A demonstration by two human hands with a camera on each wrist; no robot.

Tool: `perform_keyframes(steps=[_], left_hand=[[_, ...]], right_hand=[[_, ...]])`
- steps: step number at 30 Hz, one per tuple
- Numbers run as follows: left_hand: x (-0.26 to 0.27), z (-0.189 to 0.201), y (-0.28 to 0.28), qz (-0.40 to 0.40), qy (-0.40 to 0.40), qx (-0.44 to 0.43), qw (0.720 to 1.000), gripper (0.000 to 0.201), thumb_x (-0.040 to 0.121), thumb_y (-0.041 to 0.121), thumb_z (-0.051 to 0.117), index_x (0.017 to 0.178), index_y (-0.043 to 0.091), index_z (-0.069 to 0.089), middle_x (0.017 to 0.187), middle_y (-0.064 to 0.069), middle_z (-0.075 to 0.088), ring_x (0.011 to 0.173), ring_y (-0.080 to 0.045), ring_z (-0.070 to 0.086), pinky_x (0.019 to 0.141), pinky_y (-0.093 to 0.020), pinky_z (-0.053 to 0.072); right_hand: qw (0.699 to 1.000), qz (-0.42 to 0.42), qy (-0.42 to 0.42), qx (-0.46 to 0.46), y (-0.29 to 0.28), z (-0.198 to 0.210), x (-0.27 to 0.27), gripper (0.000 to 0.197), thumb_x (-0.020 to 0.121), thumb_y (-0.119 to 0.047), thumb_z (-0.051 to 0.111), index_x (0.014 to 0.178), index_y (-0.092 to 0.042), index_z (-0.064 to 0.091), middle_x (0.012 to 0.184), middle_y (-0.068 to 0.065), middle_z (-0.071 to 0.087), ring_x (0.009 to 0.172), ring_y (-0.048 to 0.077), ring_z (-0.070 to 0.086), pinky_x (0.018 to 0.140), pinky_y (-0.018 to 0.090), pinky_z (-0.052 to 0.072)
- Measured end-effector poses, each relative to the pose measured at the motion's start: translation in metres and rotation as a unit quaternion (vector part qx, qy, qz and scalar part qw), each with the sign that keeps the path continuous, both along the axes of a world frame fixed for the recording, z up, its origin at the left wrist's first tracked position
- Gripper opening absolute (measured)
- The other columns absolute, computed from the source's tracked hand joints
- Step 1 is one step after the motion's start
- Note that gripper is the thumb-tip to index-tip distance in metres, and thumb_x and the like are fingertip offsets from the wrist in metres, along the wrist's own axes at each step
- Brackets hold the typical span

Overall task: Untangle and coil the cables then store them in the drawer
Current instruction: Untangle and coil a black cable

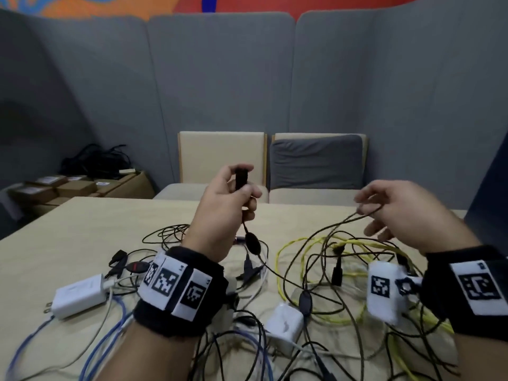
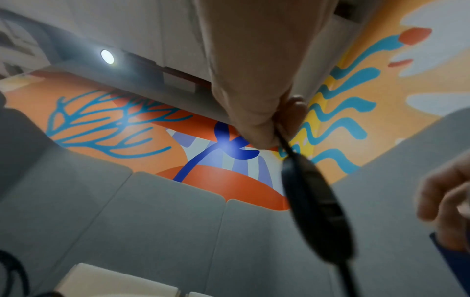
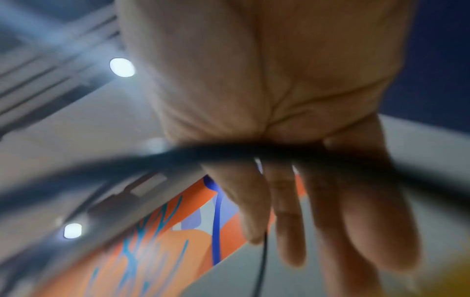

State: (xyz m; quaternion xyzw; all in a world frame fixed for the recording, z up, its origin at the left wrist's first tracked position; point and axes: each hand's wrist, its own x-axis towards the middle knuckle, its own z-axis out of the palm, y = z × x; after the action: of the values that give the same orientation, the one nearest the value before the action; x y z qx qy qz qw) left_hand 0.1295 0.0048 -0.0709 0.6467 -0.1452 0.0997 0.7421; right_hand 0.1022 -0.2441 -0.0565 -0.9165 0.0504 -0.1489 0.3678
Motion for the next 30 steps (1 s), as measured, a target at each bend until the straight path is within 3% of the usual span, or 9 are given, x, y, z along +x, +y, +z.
perform_keyframes(steps=[4, 7, 11, 14, 16, 19, 24, 28, 30], left_hand=[[-0.003, 0.009, -0.002, 0.0, -0.02, -0.086, 0.996, 0.029, 0.099, -0.005, 0.035, 0.102, 0.02, 0.051, 0.075, -0.004, 0.054, 0.061, -0.011, 0.044, 0.058, -0.025, 0.036], [-0.004, 0.011, -0.003, 0.009, -0.022, -0.123, 0.992, 0.026, 0.1, -0.003, 0.034, 0.098, 0.021, 0.046, 0.08, -0.005, 0.053, 0.065, -0.012, 0.049, 0.065, -0.032, 0.05], [-0.002, 0.01, -0.007, 0.02, -0.012, -0.159, 0.987, 0.022, 0.1, -0.002, 0.036, 0.096, 0.019, 0.043, 0.091, -0.01, 0.049, 0.077, -0.021, 0.059, 0.083, -0.049, 0.056], [0.0, 0.009, -0.007, 0.048, -0.028, -0.156, 0.986, 0.022, 0.1, -0.002, 0.04, 0.094, 0.019, 0.041, 0.097, -0.008, 0.045, 0.084, -0.026, 0.065, 0.086, -0.045, 0.056], [0.0, 0.01, -0.005, 0.056, -0.042, -0.154, 0.986, 0.02, 0.098, -0.002, 0.045, 0.093, 0.017, 0.041, 0.093, -0.007, 0.046, 0.084, -0.024, 0.067, 0.086, -0.042, 0.057], [-0.003, 0.01, -0.004, 0.058, -0.06, -0.13, 0.988, 0.02, 0.095, 0.002, 0.055, 0.09, 0.019, 0.045, 0.087, -0.003, 0.048, 0.079, -0.016, 0.062, 0.08, -0.038, 0.056], [-0.015, 0.013, -0.009, -0.02, -0.121, -0.075, 0.99, 0.021, 0.093, 0.003, 0.058, 0.094, 0.018, 0.044, 0.082, -0.003, 0.046, 0.066, -0.011, 0.05, 0.052, -0.021, 0.041], [-0.023, 0.014, -0.017, -0.16, -0.1, -0.081, 0.979, 0.028, 0.086, 0.002, 0.058, 0.101, 0.012, 0.038, 0.081, -0.009, 0.047, 0.066, -0.024, 0.057, 0.059, -0.033, 0.053], [-0.021, 0.012, -0.013, -0.174, -0.062, -0.013, 0.983, 0.041, 0.081, 0.008, 0.065, 0.112, 0.014, 0.039, 0.08, -0.006, 0.054, 0.077, -0.029, 0.062, 0.068, -0.04, 0.056]], right_hand=[[0.983, -0.049, -0.133, -0.116, 0.0, 0.015, -0.014, 0.033, 0.093, -0.001, 0.05, 0.105, -0.028, 0.065, 0.094, -0.007, 0.066, 0.086, 0.019, 0.061, 0.082, 0.036, 0.05], [0.981, 0.006, -0.187, -0.055, 0.015, 0.025, -0.024, 0.032, 0.093, 0.003, 0.049, 0.095, -0.026, 0.064, 0.089, -0.006, 0.063, 0.079, 0.019, 0.059, 0.07, 0.031, 0.045], [0.966, -0.046, -0.085, -0.241, 0.017, 0.01, -0.011, 0.027, 0.091, -0.003, 0.053, 0.098, -0.028, 0.062, 0.086, -0.002, 0.046, 0.081, 0.02, 0.044, 0.069, 0.033, 0.039], [0.979, 0.051, 0.035, -0.195, 0.013, 0.011, -0.013, 0.032, 0.086, -0.006, 0.063, 0.104, -0.031, 0.057, 0.086, -0.011, 0.058, 0.082, 0.012, 0.059, 0.075, 0.033, 0.048], [0.982, 0.098, 0.015, -0.158, 0.014, 0.02, -0.02, 0.029, 0.085, -0.01, 0.068, 0.1, -0.032, 0.056, 0.098, -0.014, 0.063, 0.089, 0.007, 0.062, 0.082, 0.03, 0.049], [0.988, 0.118, -0.08, -0.065, 0.028, 0.027, -0.03, 0.024, 0.086, -0.023, 0.07, 0.106, -0.031, 0.059, 0.1, -0.014, 0.065, 0.086, 0.002, 0.063, 0.079, 0.026, 0.049], [0.971, 0.223, 0.053, -0.063, 0.074, 0.005, -0.024, 0.067, 0.08, -0.042, 0.074, 0.138, -0.037, 0.041, 0.115, -0.016, 0.06, 0.065, 0.008, 0.069, 0.063, 0.027, 0.053], [0.964, 0.258, 0.047, 0.045, 0.083, -0.016, -0.009, 0.013, 0.09, -0.025, 0.068, 0.1, -0.024, 0.06, 0.082, -0.002, 0.065, 0.065, 0.022, 0.071, 0.065, 0.041, 0.059], [0.967, 0.221, 0.009, 0.125, 0.073, -0.014, -0.005, 0.012, 0.095, -0.018, 0.063, 0.084, -0.016, 0.057, 0.072, 0.004, 0.059, 0.062, 0.029, 0.071, 0.062, 0.045, 0.059]])
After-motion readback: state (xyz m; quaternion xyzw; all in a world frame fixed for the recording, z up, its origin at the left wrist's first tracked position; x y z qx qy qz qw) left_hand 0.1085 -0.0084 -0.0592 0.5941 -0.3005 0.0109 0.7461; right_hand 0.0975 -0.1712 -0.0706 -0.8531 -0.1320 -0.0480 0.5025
